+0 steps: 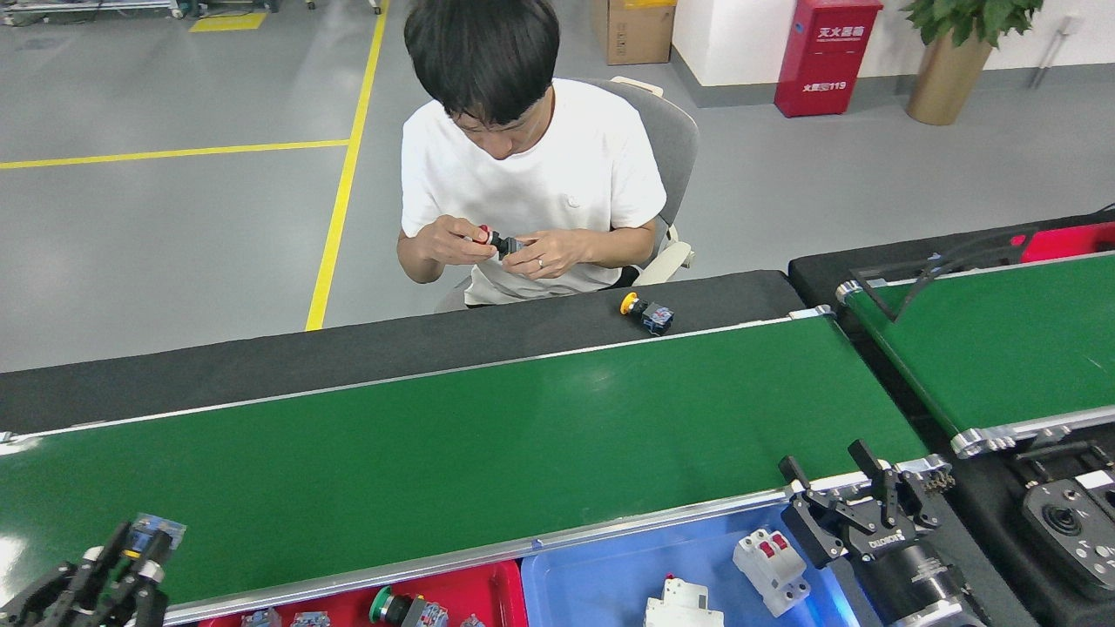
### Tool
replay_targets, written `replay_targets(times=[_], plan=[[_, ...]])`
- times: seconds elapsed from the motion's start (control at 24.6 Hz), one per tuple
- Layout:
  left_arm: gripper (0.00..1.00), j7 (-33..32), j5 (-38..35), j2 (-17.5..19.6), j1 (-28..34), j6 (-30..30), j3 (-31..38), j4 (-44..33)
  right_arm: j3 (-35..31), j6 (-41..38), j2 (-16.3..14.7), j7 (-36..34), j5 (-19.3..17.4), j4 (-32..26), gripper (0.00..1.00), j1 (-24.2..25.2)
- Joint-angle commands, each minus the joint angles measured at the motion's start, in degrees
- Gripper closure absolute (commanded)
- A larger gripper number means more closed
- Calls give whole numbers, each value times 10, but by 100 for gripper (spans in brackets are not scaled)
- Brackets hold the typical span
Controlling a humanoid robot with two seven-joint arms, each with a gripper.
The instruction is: Pick switch part from conveyor to tray
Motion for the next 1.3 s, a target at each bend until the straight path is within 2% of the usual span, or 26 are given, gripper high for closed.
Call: replay_targets(times=[0.0, 0.16, 0.28, 0.41, 0.45, 0.57, 0.65, 0.69, 0.81, 0.89, 1.1, 1.26], plan=[[93, 1, -32, -6, -8, -8, -35, -12, -18, -1, -5, 0, -7, -11, 1, 13], [92, 9, -75, -6, -21, -9, -100, -12, -25, 2, -14, -6, -19, -11, 1, 37], [91, 9, -88, -3, -37, -9, -133, -12, -18, 34, -69, -27, -66, -17, 1, 66], [78, 9, -106, -1, -66, -11, -170, -12, 26, 119, -108, -60, -111, -39, 1, 105], [71, 9, -107, -1, -69, -11, -175, -12, 38, 139, -114, -62, -114, -40, 1, 105], [31, 9, -107, -10, -69, -9, -175, -12, 62, 165, -131, -62, -116, -47, 1, 104], [15, 9, -107, -22, -70, -10, -175, -12, 65, 175, -134, -62, -116, -70, 1, 111], [0, 9, -107, -25, -70, -10, -173, -12, 65, 189, -135, -63, -115, -76, 1, 120], [0, 9, -105, -29, -69, -10, -166, -11, 78, 219, -146, -63, -116, -88, 1, 138], [0, -2, -104, -51, -64, -6, -138, -11, 83, 216, -144, -62, -115, -90, 1, 138], [0, -106, -89, -153, -54, -12, 23, -10, 84, 212, -139, -62, -107, -96, 1, 133], [0, -125, -66, -173, -64, -6, 110, 19, 84, 212, -139, -62, -105, -103, 1, 119]])
